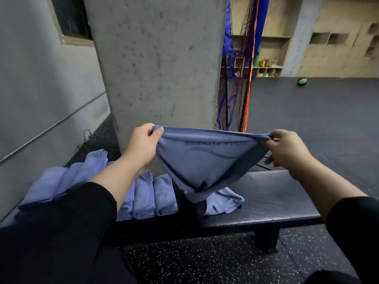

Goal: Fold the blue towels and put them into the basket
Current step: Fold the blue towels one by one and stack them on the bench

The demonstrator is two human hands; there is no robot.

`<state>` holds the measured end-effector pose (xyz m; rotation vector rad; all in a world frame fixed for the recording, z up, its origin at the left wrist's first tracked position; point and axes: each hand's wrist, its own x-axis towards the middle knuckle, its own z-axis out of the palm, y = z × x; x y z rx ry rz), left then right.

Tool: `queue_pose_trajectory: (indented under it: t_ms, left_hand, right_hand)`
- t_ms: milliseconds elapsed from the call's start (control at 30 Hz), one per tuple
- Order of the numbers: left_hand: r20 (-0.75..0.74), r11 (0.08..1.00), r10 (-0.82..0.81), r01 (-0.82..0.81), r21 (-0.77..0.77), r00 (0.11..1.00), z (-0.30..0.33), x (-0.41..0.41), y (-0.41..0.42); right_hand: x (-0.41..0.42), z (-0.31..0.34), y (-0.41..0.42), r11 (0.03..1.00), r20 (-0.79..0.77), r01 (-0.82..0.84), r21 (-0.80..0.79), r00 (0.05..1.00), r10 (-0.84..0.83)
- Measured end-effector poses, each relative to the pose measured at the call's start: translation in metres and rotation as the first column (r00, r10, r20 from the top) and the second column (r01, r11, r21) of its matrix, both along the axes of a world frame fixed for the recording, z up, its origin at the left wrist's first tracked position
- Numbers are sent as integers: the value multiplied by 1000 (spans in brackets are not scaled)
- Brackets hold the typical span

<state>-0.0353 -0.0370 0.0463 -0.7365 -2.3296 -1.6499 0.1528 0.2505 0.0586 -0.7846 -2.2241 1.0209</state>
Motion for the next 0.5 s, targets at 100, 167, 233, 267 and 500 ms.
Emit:
queue_pose_trajectory:
  t_ms: [100,167,233,267,500]
  left_hand:
    - [-58,997,44,-39,73,997,28,17,-6]
    - [-26,982,30,-24,190,999,52,29,-7]
    - [31,941,-39,26,337,999,76,37,-7]
    - [49,915,-83,57,399,995,85,41,-7]
    - [63,932,-188,157,327,980,82,46,-2]
  right_hand:
    - [11,35,-23,977,-295,-45,-208,955,-19]
    - [20,60,-33,981,-473,-67,-183,881,-28]
    - [30,82,-40,994,-556,-66,-86,831,6]
    - [35,90,-42,997,-561,-64,-50,828,26]
    - [55,71,-29,999,-405,46,13,914,-36]
